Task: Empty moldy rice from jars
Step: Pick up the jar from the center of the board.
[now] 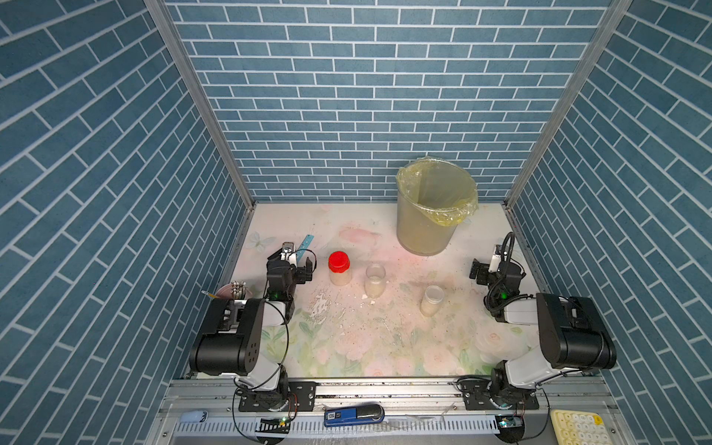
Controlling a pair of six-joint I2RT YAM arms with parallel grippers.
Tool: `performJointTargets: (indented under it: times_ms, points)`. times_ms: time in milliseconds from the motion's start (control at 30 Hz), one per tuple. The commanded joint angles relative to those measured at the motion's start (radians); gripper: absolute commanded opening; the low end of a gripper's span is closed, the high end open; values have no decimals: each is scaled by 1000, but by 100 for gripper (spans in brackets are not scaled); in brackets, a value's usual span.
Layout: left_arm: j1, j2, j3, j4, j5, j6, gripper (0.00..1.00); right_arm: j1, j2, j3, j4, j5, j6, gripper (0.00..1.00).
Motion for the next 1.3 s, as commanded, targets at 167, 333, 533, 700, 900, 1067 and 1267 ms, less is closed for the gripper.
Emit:
performJointTargets:
  times_ms: [167, 333, 533, 700, 900, 1067, 1267]
  points:
    - [5, -5, -6, -7, -5, -6, 100, 0, -10, -6, 11, -55, -21, 99]
    - [3, -18, -58, 82, 1, -2, 100, 8, -26, -115, 203, -114, -53, 99]
    - [-26, -155, -173, 170, 30, 45, 100, 16, -21, -225, 414, -167, -84, 99]
    - [-26, -306, -185, 59, -10, 32, 100, 16, -124, -171, 207, -170, -89, 99]
    - [-28, -462, -110, -179, -19, -2, 100, 18, -292, -99, -68, -180, -72, 99]
    - [-36, -524, -42, -324, -5, -76, 99, 17, -451, -20, -344, -146, 61, 99]
    - [-41, -566, 13, -455, 23, -223, 99, 22, -563, 160, -784, -203, 242, 99]
